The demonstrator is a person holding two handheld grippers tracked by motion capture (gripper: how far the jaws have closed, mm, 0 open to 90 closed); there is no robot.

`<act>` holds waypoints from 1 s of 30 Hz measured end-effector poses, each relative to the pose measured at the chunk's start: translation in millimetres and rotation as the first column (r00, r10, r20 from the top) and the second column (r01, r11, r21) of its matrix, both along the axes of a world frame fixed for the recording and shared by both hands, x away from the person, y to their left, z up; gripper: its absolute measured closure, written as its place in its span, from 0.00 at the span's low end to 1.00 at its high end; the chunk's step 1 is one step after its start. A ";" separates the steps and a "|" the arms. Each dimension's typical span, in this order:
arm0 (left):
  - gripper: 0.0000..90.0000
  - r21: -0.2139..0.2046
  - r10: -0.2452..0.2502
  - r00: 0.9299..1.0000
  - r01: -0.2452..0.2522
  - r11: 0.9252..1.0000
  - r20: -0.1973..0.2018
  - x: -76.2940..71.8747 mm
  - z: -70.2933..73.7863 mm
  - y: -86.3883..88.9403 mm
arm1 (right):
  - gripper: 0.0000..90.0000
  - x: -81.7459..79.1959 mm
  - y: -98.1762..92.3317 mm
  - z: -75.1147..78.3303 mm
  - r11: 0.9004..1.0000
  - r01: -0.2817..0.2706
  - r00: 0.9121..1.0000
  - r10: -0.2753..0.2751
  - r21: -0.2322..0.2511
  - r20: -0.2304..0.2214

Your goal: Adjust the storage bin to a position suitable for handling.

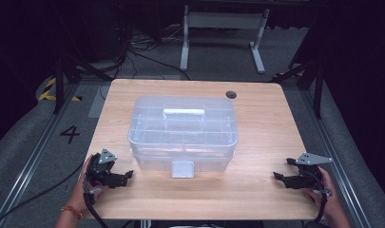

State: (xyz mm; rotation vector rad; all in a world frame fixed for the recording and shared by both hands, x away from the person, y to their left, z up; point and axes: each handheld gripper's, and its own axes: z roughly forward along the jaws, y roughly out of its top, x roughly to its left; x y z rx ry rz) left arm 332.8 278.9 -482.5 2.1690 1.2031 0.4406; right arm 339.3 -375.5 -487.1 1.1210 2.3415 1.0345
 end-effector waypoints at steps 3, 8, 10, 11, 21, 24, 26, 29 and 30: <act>0.00 0.000 0.000 1.000 0.000 1.000 0.001 0.0 -0.1 0.1 | 0.17 0.0 -0.1 0.0 1.000 -0.001 1.000 0.001 0.000 -0.001; 0.00 0.005 -0.007 1.000 0.007 1.000 0.003 -0.1 0.0 1.1 | 0.16 0.1 0.0 0.0 1.000 0.000 1.000 0.000 0.001 -0.001; 0.00 -0.006 -0.004 1.000 0.004 1.000 -0.005 -1.3 0.0 1.5 | 0.16 0.4 0.1 0.0 1.000 -0.001 1.000 0.001 -0.002 -0.002; 0.00 0.003 -0.009 1.000 0.009 1.000 -0.004 -1.4 0.2 2.5 | 0.16 0.4 0.2 0.0 1.000 0.000 1.000 0.000 -0.002 -0.002; 0.00 0.000 -0.010 1.000 0.010 1.000 0.009 -2.0 -0.5 2.9 | 0.16 2.8 -1.9 -0.1 0.999 -0.039 0.999 0.039 0.002 -0.002; 0.00 0.001 -0.031 1.000 0.031 1.000 0.004 -1.8 0.0 4.2 | 0.15 4.8 -2.0 1.1 0.998 -0.054 0.998 0.054 -0.010 -0.014; 0.00 0.000 -0.034 0.999 0.034 0.999 0.004 -1.4 -0.1 4.4 | 0.15 5.6 -1.5 1.7 0.998 -0.058 0.998 0.058 -0.014 -0.018; 0.00 -0.004 -0.034 0.999 0.034 0.999 0.005 -1.1 -0.4 4.4 | 0.15 5.0 1.1 1.7 0.997 -0.076 0.997 0.076 -0.034 0.019; 0.00 -0.004 -0.034 0.999 0.034 0.999 0.004 -1.1 -0.4 4.4 | 0.16 4.6 2.8 1.6 0.997 -0.072 0.997 0.073 -0.038 0.028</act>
